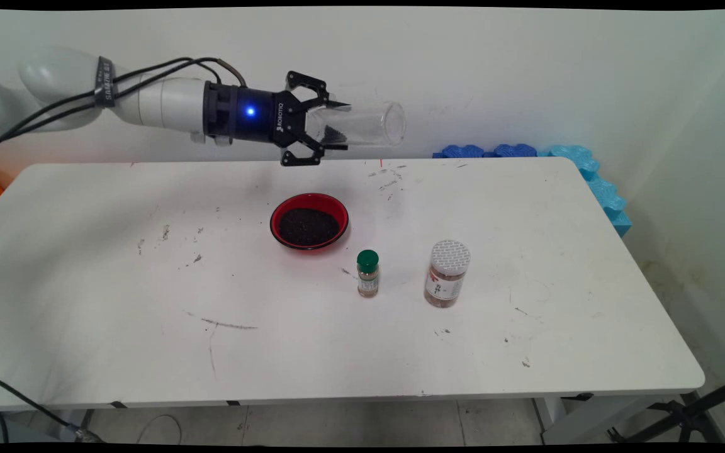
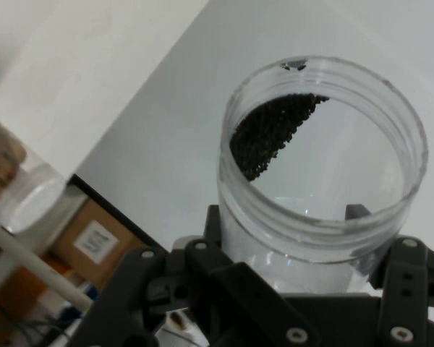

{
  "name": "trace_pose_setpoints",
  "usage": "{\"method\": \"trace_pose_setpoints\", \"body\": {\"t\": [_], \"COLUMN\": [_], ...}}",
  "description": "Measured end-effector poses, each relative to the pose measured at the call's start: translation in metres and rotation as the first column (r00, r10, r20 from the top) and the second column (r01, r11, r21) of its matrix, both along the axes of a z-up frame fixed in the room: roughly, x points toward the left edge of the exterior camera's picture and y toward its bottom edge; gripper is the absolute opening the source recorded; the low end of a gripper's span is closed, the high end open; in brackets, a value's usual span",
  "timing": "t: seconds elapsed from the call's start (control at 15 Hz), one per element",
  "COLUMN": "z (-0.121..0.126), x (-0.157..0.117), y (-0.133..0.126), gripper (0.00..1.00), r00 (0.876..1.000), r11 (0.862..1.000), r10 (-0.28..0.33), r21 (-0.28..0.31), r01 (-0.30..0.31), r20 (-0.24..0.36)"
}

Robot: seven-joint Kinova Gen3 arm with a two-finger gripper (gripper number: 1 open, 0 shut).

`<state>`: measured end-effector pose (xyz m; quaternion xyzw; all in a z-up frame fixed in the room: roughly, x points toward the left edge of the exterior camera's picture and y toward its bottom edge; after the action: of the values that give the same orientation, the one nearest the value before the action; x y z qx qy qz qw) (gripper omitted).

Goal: Pour the black seasoning powder in the red bowl

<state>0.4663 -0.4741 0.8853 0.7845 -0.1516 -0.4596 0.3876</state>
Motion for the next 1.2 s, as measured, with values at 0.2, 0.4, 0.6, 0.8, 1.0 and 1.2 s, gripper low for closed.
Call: {"method": "trace_pose_setpoints", "body": {"t": [0.2,0.4,0.6,0.8,1.0,1.2], "z": [0.009,0.02,0.033,0.048,0.062,0.074], "x": [0.003,0.006,0.013,0.018,0.022,0.025], "y": [-0.001,-0.003,-0.003,0.0,0.007,0.013], "gripper": [0.0,0.0,0.0,0.0,0.0,0.0], "r00": [0.995,0.98,0.951,0.92,0.883,0.836], "r11": [0.993,0.971,0.928,0.876,0.806,0.713], "r10": [-0.043,-0.073,-0.097,-0.1,-0.102,-0.095], "r21": [-0.11,-0.211,-0.318,-0.405,-0.482,-0.549], "r01": [0.053,0.112,0.193,0.263,0.343,0.436], "r20": [0.091,0.185,0.295,0.38,0.458,0.541]}}
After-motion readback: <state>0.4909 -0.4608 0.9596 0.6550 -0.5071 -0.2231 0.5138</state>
